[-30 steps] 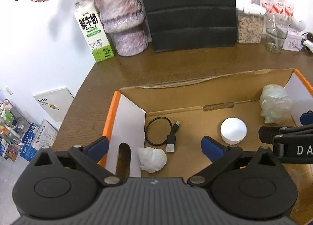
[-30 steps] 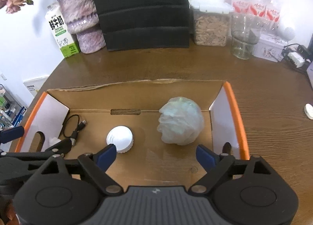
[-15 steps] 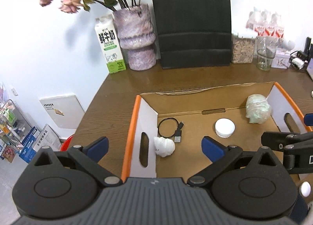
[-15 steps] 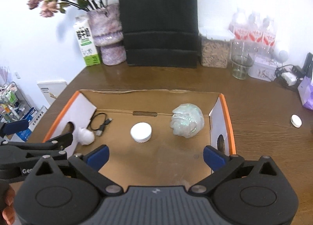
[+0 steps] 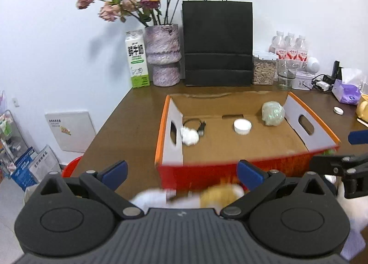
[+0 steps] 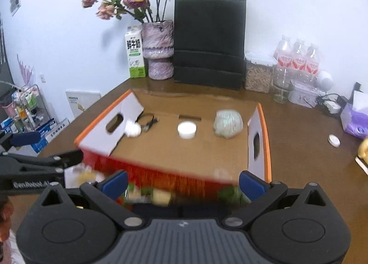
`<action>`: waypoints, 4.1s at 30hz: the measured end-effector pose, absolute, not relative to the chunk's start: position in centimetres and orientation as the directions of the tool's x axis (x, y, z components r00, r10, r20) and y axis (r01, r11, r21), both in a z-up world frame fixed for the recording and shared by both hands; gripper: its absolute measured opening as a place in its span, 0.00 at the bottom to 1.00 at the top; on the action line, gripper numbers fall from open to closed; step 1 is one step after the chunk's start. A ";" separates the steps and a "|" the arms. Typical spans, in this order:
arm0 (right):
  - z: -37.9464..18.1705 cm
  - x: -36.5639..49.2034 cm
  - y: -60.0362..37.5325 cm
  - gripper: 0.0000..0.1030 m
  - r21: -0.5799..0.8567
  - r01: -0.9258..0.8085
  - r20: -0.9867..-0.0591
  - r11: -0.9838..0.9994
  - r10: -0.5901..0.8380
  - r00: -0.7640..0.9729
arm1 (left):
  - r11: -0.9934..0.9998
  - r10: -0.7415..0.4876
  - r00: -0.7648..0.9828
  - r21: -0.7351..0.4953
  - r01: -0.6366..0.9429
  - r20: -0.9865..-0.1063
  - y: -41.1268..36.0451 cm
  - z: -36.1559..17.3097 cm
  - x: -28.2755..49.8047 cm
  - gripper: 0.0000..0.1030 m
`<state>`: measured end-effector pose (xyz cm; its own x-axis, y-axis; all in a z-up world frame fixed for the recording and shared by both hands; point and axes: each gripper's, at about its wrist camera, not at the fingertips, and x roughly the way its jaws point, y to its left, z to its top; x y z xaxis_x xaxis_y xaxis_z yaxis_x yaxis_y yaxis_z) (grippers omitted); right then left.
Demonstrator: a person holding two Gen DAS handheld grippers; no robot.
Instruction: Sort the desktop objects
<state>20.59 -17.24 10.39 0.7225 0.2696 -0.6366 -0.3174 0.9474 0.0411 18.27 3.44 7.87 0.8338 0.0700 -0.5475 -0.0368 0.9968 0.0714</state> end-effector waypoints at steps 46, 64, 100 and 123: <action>0.9 5.0 -18.4 1.00 0.093 -0.251 -0.556 0.963 0.259 0.790 | 0.995 0.058 0.891 0.096 -0.016 -0.451 0.6 -1.3 4.6 1.00; 0.5 5.1 -18.5 1.00 0.101 -0.245 -0.560 0.964 0.259 0.787 | 0.998 0.041 0.872 0.064 -0.011 -0.487 0.9 -1.7 5.1 1.00; 1.8 6.8 -20.0 1.00 0.059 -0.230 -0.511 0.971 0.227 0.829 | 0.997 0.031 0.889 0.074 0.003 -0.456 -0.2 -0.3 7.3 1.00; 1.7 12.7 -23.6 0.98 -0.026 -0.220 -0.546 0.975 0.171 0.820 | 0.998 0.051 0.886 0.059 -0.026 -0.462 -0.5 0.9 9.8 1.00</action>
